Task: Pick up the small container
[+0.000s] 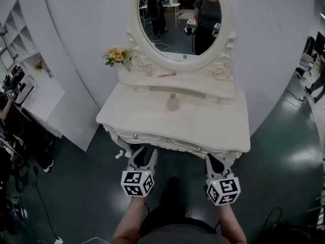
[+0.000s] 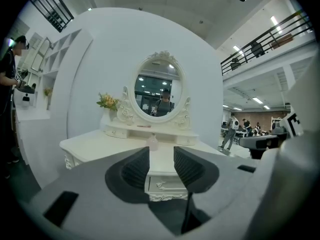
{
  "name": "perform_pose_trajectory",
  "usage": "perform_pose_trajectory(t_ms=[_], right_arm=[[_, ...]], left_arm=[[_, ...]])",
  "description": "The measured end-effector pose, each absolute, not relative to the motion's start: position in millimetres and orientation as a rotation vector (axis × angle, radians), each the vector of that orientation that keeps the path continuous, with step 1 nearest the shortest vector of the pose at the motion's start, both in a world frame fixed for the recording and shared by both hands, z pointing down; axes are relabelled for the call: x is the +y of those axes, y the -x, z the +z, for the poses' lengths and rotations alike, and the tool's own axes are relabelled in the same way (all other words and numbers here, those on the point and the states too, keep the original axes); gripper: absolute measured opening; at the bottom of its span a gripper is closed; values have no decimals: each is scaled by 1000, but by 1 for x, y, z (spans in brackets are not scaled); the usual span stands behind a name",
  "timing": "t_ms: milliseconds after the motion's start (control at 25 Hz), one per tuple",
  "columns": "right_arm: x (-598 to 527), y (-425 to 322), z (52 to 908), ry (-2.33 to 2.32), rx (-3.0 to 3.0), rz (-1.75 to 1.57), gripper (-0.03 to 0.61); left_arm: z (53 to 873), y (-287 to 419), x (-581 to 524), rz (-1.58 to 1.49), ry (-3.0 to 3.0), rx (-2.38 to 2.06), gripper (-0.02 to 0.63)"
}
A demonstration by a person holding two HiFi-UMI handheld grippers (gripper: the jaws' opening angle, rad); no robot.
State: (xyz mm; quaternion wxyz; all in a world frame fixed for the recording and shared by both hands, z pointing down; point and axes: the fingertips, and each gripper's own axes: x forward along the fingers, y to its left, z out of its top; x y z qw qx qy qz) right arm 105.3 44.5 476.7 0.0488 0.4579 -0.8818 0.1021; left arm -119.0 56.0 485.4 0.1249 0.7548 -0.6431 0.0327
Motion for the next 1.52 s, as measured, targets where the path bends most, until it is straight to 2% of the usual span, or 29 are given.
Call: perform_pose_trajectory(t_ms=[760, 1520], right_arm=[[-81, -71, 482, -1459, -2652, 399, 5], [-166, -66, 481, -1630, -2543, 433, 5]], left_arm=[[496, 157, -90, 169, -2214, -1827, 225], [513, 154, -208, 230, -2316, -1639, 236]])
